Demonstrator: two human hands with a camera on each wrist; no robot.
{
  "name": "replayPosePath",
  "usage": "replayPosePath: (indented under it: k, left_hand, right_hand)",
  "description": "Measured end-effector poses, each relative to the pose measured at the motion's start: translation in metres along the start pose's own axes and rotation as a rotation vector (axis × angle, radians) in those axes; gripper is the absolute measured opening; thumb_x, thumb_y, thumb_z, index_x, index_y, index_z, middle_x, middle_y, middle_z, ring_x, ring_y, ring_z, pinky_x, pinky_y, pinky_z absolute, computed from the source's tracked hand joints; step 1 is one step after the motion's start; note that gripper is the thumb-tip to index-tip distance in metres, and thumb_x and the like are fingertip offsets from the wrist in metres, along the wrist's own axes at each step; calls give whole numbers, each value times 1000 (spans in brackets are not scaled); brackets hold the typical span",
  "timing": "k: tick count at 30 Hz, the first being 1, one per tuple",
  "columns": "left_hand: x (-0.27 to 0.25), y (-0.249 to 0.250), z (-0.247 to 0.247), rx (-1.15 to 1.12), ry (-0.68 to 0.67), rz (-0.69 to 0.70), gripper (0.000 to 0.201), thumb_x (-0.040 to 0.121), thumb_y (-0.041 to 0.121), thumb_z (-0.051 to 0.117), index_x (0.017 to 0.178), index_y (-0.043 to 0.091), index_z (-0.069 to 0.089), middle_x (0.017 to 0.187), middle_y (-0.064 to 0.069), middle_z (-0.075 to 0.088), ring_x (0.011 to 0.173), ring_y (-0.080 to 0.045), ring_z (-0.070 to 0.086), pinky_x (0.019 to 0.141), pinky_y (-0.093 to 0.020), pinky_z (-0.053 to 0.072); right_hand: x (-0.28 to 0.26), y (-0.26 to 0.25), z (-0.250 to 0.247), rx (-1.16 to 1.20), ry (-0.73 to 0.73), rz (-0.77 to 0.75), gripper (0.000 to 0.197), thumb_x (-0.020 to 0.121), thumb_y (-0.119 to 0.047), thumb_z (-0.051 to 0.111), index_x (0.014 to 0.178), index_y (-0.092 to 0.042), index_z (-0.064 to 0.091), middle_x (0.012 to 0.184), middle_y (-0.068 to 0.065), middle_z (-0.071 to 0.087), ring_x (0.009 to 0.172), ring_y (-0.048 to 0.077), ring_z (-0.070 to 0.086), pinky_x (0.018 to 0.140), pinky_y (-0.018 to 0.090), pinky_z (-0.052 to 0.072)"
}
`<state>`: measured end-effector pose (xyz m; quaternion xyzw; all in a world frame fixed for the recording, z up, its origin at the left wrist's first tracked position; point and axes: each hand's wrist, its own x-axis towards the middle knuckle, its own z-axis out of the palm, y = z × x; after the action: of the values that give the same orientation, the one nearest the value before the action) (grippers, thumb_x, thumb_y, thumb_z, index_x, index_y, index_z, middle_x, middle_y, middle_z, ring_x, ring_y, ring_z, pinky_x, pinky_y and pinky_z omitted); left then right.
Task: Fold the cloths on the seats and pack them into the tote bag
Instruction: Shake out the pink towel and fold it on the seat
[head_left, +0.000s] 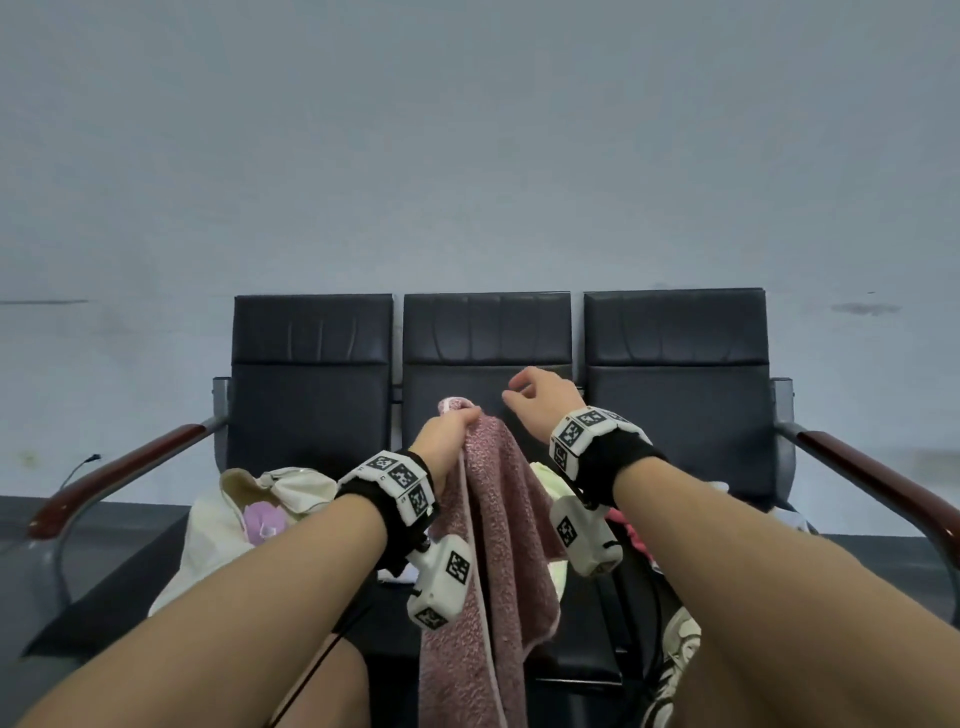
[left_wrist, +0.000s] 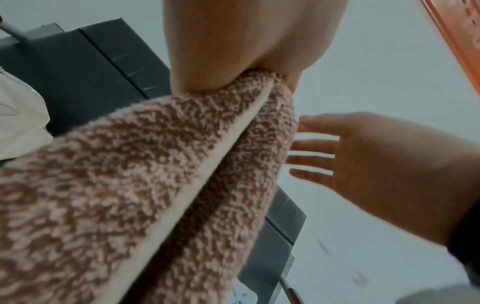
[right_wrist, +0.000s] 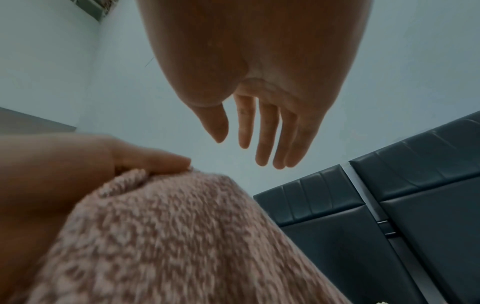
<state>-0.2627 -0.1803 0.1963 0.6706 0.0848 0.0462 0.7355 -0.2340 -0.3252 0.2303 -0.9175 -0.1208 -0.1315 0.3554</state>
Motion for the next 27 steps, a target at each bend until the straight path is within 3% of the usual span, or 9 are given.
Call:
replayPosePath:
  k: [5,10,12,14,16,19,21,24,27]
  left_hand:
    - [-8,28,-3,-167,-4,35,23,99,14,54,76,12,59,55,-2,64,55,-16,60,66,-31,48]
    - [-12,56,-2,-232,-69,163,13,100,12,52,91,20,56,71,-6,63,58,-15,61,60,-30,49]
    - [-12,66,-1,-288,-118,190,14,100,12,52,90,21,57,75,-6,65,67,-19,62,71,-34,52]
    - [-13,74,2,-328,-143,215,14,98,12,52,89,20,58,85,-9,64,76,-22,62,82,-41,51]
    - [-16,80,5,-365,-178,205,18,98,13,52,83,17,61,85,-11,66,76,-24,65,81,-41,53]
    - [-21,86,7,-422,-225,200,40,100,17,48,68,16,72,79,-10,72,77,-25,69,87,-42,53]
    - [-23,88,6,-430,-247,191,33,100,21,48,83,10,75,88,-12,74,86,-27,70,94,-43,51]
    - [-24,86,0,-435,-233,160,24,99,24,50,98,7,68,96,-14,73,87,-27,71,92,-43,52]
    - [-18,79,-2,-426,-239,155,21,99,24,50,109,9,63,99,-15,72,86,-28,71,85,-42,54]
  right_hand:
    - [5,6,3,13,-96,114,20,88,-26,57,93,-16,73,98,7,73,95,23,66,77,27,48]
    - [-3,6,3,49,-208,215,32,81,-38,59,96,-15,74,93,3,71,83,19,65,68,25,48]
    - [-2,7,6,116,-222,240,48,72,-44,55,102,-12,72,97,7,69,94,27,67,81,33,53]
    - [-3,5,7,178,-257,268,59,79,-42,52,125,-7,63,114,13,65,110,33,62,91,33,50]
    - [-7,-1,4,246,-297,288,61,89,-41,49,140,-7,49,111,10,61,98,28,61,76,26,44]
    - [-11,-2,2,371,-297,333,84,67,-53,56,141,-14,46,96,1,53,67,14,46,54,24,32]
    - [-12,0,-1,444,-326,374,88,63,-53,62,142,-17,43,108,3,59,81,21,56,54,25,35]
    - [-13,-1,-9,538,-407,413,65,94,-46,53,146,-13,33,141,14,51,126,31,50,54,24,33]
    - [-17,2,-15,651,-429,469,68,99,-50,42,150,-8,27,146,17,46,133,32,44,57,26,35]
